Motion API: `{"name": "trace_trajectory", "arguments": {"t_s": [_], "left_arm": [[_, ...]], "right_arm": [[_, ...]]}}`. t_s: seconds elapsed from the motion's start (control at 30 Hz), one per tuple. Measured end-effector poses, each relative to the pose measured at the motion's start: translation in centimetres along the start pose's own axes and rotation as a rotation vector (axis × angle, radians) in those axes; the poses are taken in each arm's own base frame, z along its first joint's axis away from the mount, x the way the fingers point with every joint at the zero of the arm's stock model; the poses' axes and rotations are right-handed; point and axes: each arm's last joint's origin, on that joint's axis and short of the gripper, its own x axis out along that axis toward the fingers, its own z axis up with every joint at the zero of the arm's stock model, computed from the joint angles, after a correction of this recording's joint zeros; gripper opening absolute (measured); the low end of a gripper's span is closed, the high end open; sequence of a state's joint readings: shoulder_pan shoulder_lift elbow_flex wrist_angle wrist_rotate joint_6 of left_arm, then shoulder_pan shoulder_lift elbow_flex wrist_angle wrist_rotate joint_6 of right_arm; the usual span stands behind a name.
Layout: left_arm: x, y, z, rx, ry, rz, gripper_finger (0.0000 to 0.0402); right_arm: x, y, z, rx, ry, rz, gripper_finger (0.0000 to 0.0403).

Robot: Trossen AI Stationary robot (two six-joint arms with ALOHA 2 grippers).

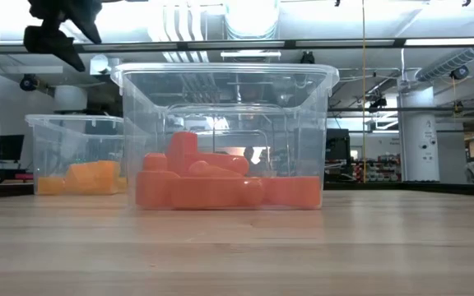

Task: Sort blocks
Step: Return to Home Position

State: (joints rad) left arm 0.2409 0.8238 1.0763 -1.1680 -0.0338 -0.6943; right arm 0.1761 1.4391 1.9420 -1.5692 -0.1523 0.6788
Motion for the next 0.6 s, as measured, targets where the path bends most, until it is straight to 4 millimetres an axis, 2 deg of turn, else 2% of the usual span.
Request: {"name": "trace_trajectory", "arguments": {"t_s": [0.27,0.4,0.6], "left_arm": [[-0.9,0.5,-0.6,0.064,-0.011,-0.018,0.0314],[-1.8,0.9,-1.0,0.063,-0.040,-0.041,0.0314],[-2.7,1.3,-1.5,0.062,-0.078,-0.066,0.0314]], "right_arm": [[6.2,1.7,-3.8,0.062,0.197,-0.100,0.0012],[8.6,0.8,-5.4,0.115,0.210,-0.078,0.0012],[12.1,-1.4,-7.1,0.147,0.197,-0.137,0.0012]]}}
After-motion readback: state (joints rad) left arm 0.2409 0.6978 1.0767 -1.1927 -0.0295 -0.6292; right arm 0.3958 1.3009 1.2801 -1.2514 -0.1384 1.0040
